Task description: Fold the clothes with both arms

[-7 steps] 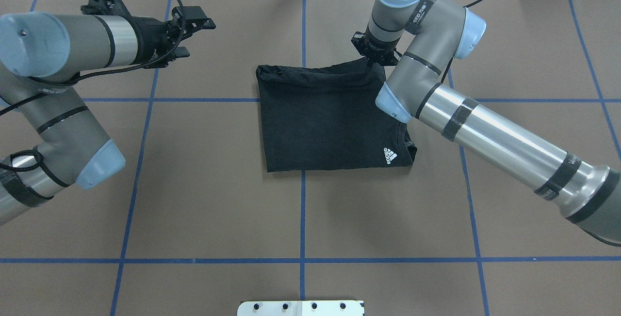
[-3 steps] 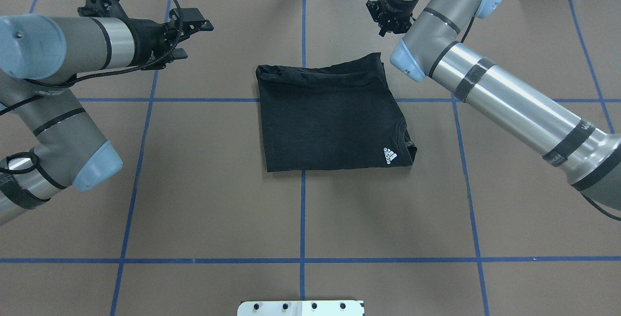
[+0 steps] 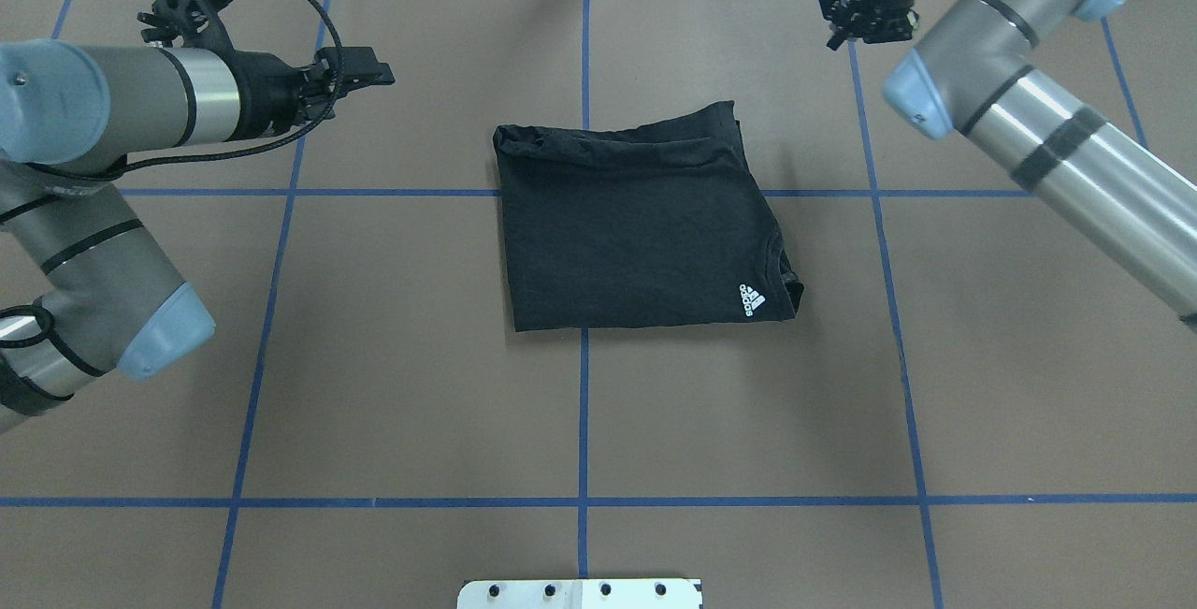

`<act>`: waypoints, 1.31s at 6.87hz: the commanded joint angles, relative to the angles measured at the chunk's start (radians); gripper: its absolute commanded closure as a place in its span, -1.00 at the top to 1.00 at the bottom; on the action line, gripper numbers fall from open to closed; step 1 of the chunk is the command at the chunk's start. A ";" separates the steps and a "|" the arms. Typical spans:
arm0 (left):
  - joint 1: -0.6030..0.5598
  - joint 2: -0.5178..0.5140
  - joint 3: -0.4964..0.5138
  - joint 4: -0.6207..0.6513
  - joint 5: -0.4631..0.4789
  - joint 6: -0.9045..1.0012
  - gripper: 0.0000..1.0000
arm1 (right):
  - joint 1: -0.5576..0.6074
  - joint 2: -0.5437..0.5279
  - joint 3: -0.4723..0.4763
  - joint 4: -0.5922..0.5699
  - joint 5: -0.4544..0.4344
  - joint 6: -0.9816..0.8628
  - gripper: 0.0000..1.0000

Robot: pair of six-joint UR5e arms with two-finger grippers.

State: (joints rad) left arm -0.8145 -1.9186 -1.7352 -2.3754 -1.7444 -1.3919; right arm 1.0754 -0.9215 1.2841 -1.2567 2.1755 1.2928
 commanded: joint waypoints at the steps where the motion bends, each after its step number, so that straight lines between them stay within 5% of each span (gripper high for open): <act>1: -0.043 0.134 -0.082 0.060 -0.027 0.309 0.97 | 0.099 -0.236 0.197 -0.007 0.048 -0.218 1.00; 3: -0.237 0.292 -0.107 0.061 -0.299 0.695 0.98 | 0.234 -0.408 0.279 -0.065 0.118 -0.582 1.00; 5: -0.395 0.442 -0.102 0.065 -0.459 1.022 0.98 | 0.352 -0.517 0.316 -0.247 0.122 -1.016 1.00; 7: -0.495 0.550 -0.102 0.102 -0.511 1.208 0.97 | 0.429 -0.575 0.316 -0.395 0.122 -1.293 1.00; 9: -0.573 0.543 -0.102 0.334 -0.508 1.399 0.98 | 0.452 -0.612 0.323 -0.400 0.124 -1.304 1.00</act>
State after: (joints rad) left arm -1.3421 -1.3772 -1.8382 -2.1812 -2.2495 -0.1068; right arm 1.5061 -1.5117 1.6015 -1.6444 2.2982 0.0141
